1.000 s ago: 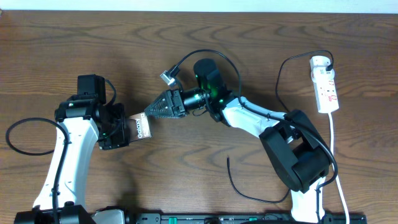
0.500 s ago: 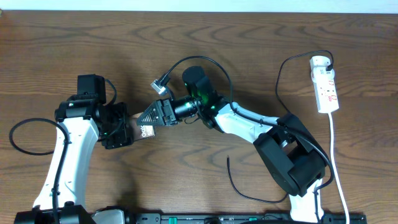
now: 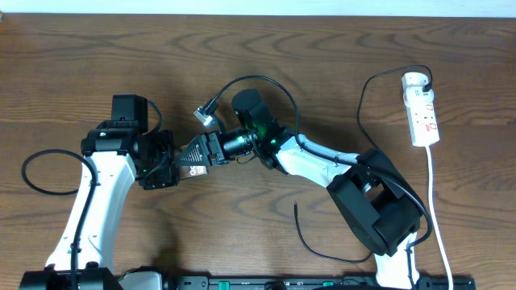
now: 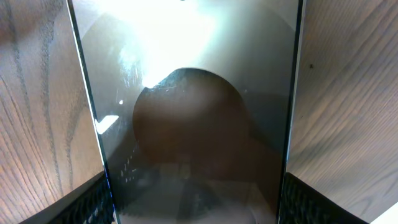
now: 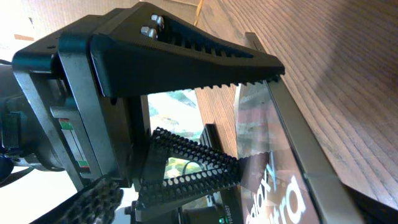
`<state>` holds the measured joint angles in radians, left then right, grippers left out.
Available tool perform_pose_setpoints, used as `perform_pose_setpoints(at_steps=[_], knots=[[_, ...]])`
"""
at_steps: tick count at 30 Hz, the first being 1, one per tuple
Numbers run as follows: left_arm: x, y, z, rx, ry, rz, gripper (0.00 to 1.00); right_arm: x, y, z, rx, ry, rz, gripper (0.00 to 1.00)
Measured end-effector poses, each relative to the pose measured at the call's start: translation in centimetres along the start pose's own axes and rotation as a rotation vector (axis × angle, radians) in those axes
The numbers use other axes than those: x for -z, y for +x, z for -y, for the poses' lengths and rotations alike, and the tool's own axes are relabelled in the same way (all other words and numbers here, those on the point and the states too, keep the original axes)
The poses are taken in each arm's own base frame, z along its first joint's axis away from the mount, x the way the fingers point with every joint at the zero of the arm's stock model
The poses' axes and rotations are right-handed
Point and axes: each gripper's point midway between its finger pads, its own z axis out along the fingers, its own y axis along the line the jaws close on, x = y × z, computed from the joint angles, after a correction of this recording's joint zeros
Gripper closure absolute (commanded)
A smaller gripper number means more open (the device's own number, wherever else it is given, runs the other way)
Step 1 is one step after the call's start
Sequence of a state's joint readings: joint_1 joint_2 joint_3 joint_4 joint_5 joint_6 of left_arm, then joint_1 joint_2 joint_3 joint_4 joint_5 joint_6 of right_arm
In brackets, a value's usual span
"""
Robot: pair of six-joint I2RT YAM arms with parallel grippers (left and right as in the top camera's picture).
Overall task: Plug charger to phone and switch on socket
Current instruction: 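Close the right gripper on the phone's edge beside the left gripper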
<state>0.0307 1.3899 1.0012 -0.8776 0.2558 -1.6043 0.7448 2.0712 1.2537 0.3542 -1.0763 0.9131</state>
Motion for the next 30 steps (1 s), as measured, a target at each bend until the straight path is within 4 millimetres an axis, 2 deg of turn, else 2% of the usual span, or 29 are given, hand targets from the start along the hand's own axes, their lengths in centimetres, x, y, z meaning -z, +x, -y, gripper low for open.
perform_pose_setpoints(at_steps=[11,16,22,25,28,30], knots=[[-0.1,0.9,0.0,0.002,-0.001,-0.028,0.93,-0.5,0.2,1.2,-0.019,0.061,0.02,0.17],[-0.1,0.9,0.0,0.003,-0.001,-0.031,0.93,-0.6,0.1,1.3,-0.012,0.068,0.026,0.23],[-0.1,0.9,0.0,0.003,-0.001,-0.029,0.93,-0.6,0.2,1.6,-0.023,0.078,0.024,0.25],[-0.1,0.8,0.0,0.002,0.002,-0.026,0.93,-0.5,0.6,1.9,-0.039,0.09,0.014,0.28],[-0.1,0.8,0.3,0.0,0.012,-0.024,0.93,-0.5,0.8,2.2,-0.046,0.1,0.006,0.38],[-0.1,0.8,0.4,-0.001,0.016,-0.024,0.93,-0.5,0.9,2.3,-0.045,0.102,0.003,0.39]])
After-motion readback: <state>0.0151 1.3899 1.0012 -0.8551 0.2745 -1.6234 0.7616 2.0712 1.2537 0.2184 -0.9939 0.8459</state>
